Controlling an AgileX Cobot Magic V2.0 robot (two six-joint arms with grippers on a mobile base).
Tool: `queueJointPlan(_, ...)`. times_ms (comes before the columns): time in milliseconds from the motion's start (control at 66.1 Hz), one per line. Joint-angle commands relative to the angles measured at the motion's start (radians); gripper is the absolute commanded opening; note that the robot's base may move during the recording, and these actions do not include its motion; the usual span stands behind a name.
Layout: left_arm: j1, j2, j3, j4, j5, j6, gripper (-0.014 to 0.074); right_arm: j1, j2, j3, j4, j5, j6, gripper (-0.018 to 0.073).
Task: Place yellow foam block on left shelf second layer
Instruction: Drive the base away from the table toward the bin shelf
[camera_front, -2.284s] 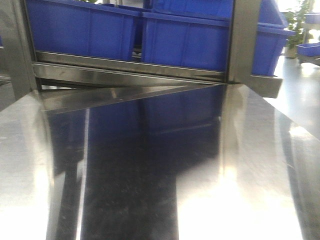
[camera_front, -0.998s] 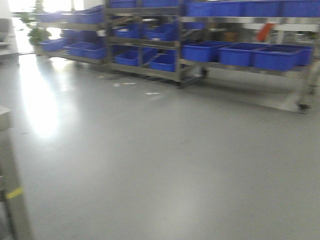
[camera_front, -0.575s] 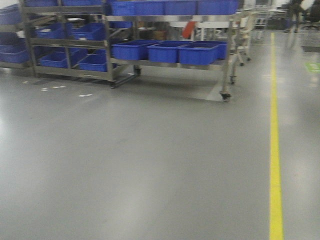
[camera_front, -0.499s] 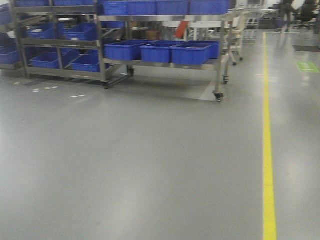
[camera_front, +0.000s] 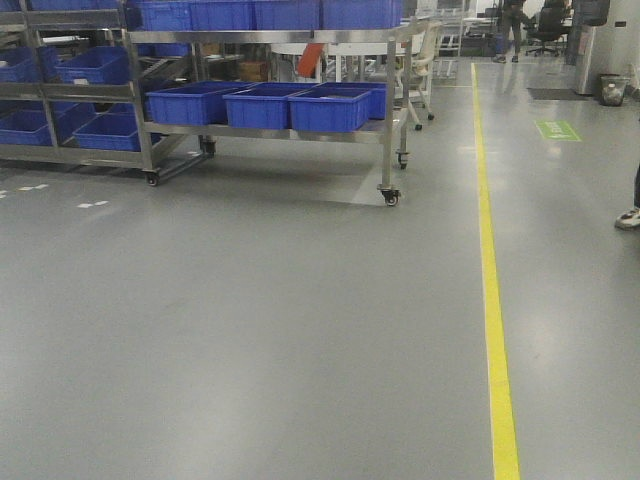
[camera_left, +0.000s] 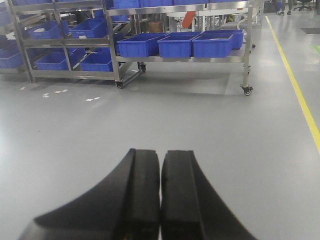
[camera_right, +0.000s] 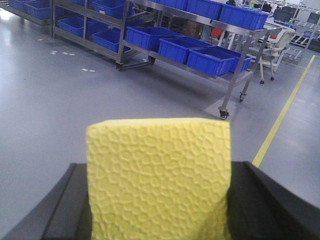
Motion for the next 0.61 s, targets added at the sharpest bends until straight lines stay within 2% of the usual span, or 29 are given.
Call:
queueJointPlan(0, 0.0, -0.014, 0.026, 0.001, -0.088, -0.004, 0.0136, -0.007, 0.014, -0.03, 0.004, -0.09, -0.001, 0.0267)
queueJointPlan(590, 0.0, -0.014, 0.026, 0.001, -0.088, -0.004, 0.0136, -0.007, 0.014, -0.03, 0.004, -0.09, -0.001, 0.0267)
